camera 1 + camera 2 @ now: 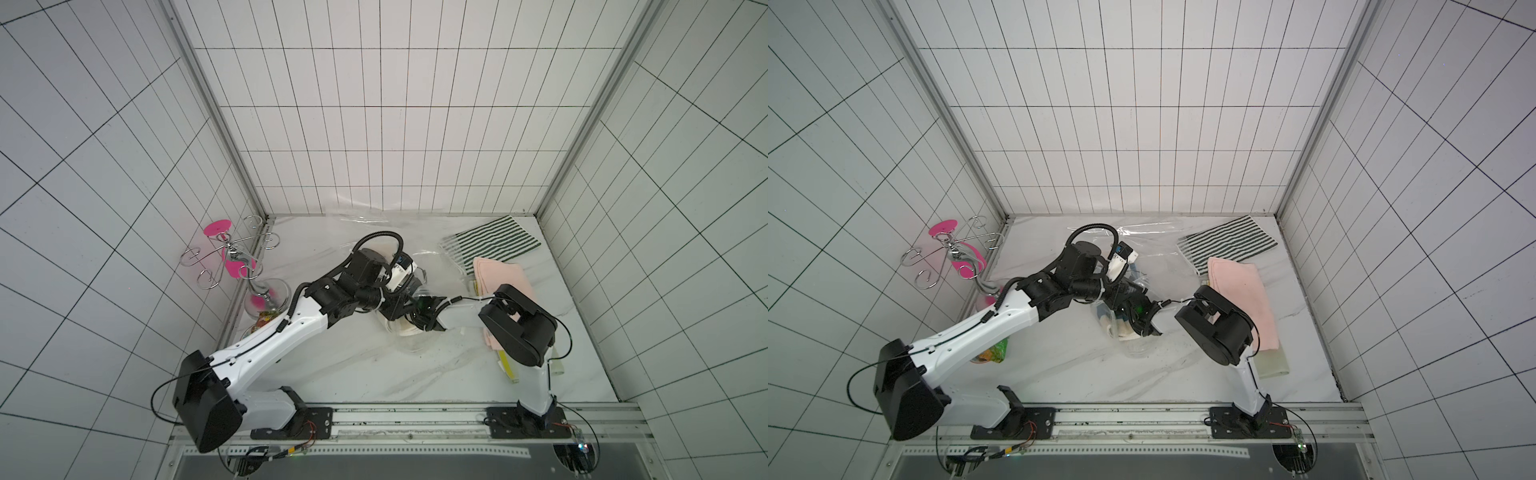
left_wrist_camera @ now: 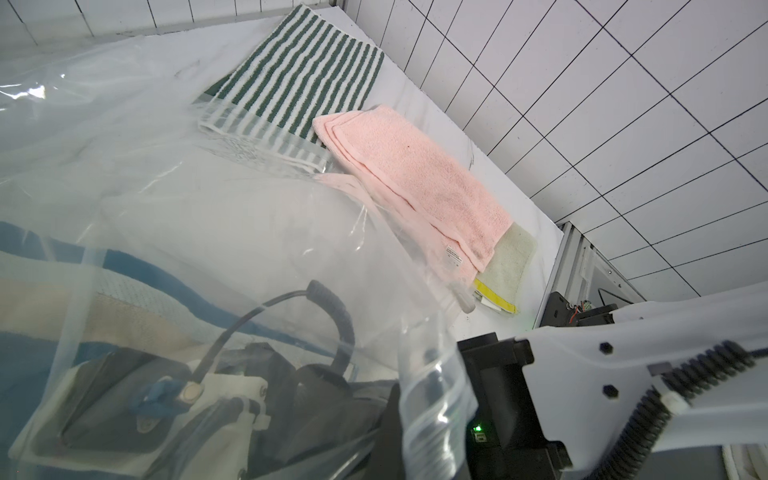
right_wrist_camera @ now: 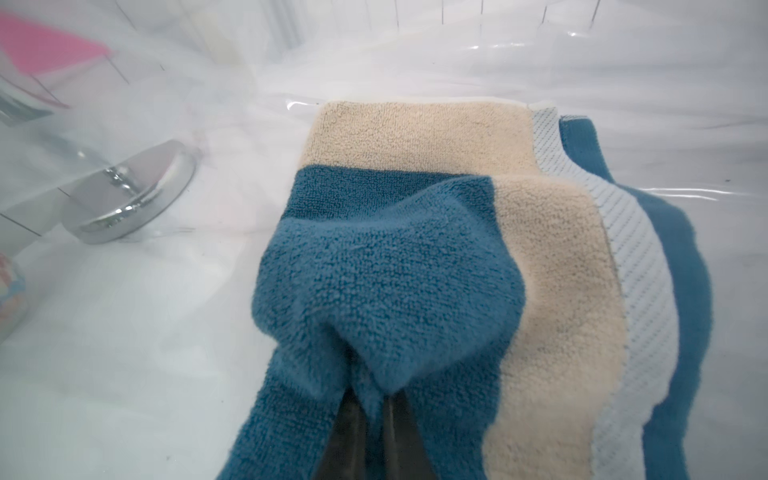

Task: Place the folded towel into the vacuum bag
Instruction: Place the towel in the vacuum bag.

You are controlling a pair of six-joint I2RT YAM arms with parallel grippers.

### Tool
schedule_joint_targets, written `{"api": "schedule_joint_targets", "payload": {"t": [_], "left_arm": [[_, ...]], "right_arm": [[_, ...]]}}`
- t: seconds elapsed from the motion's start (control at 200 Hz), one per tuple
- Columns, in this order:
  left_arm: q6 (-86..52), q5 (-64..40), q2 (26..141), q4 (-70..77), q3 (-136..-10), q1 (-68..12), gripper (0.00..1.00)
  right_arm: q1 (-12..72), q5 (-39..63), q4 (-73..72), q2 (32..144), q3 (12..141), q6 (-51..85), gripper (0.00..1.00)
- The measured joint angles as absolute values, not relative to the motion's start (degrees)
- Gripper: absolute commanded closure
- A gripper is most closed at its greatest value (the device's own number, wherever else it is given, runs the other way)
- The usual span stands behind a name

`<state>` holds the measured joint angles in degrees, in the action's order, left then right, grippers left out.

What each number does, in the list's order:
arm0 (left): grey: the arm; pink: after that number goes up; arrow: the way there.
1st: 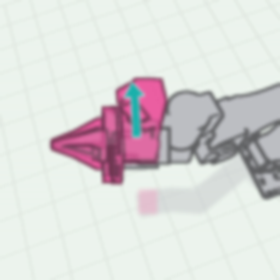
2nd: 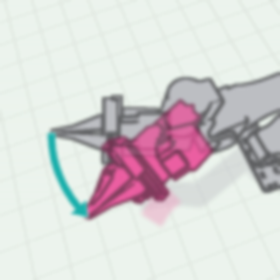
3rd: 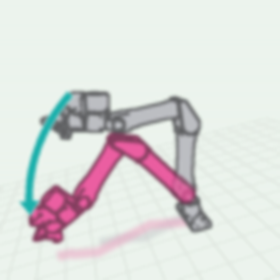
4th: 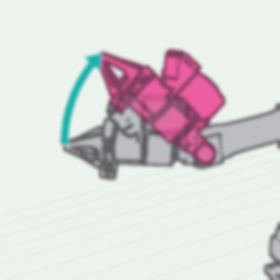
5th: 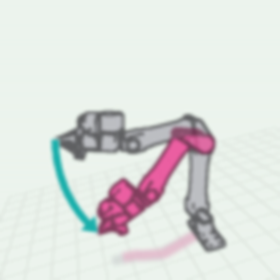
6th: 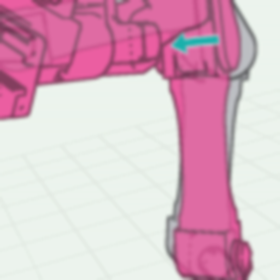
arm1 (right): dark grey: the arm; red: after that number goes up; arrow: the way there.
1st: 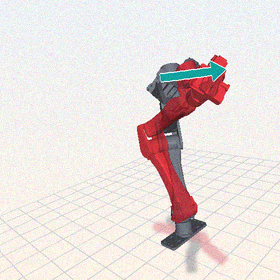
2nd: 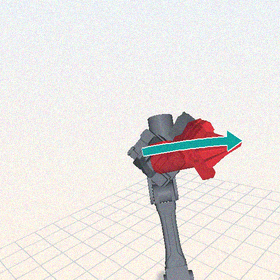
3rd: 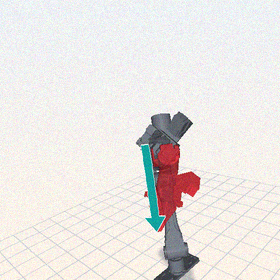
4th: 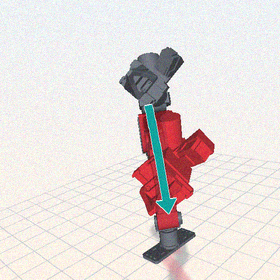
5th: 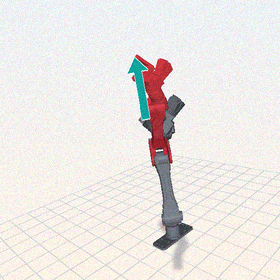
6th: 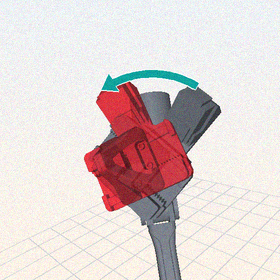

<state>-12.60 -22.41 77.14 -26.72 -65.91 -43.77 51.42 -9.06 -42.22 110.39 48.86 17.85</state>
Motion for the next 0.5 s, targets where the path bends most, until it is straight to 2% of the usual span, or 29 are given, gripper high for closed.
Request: {"api": "schedule_joint_targets", "payload": {"t": [0.2, 0.38, 0.5], "left_arm": [[-12.45, -23.05, 77.56, -26.55, -65.69, -43.81, 1.0], [-11.25, -22.79, 79.33, -28.14, -65.63, -43.48, 1.0], [-10.9, -23.29, 79.68, -28.12, -65.65, -43.07, 1.0]], "right_arm": [[50.96, -8.99, -40.03, 109.93, 48.12, 18.35, 0.92], [50.85, -6.76, -42.06, 117.8, 53.23, 20.62, 0.91], [50.57, -5.78, -42.5, 118.39, 54.17, 21.8, 0.93]]}}
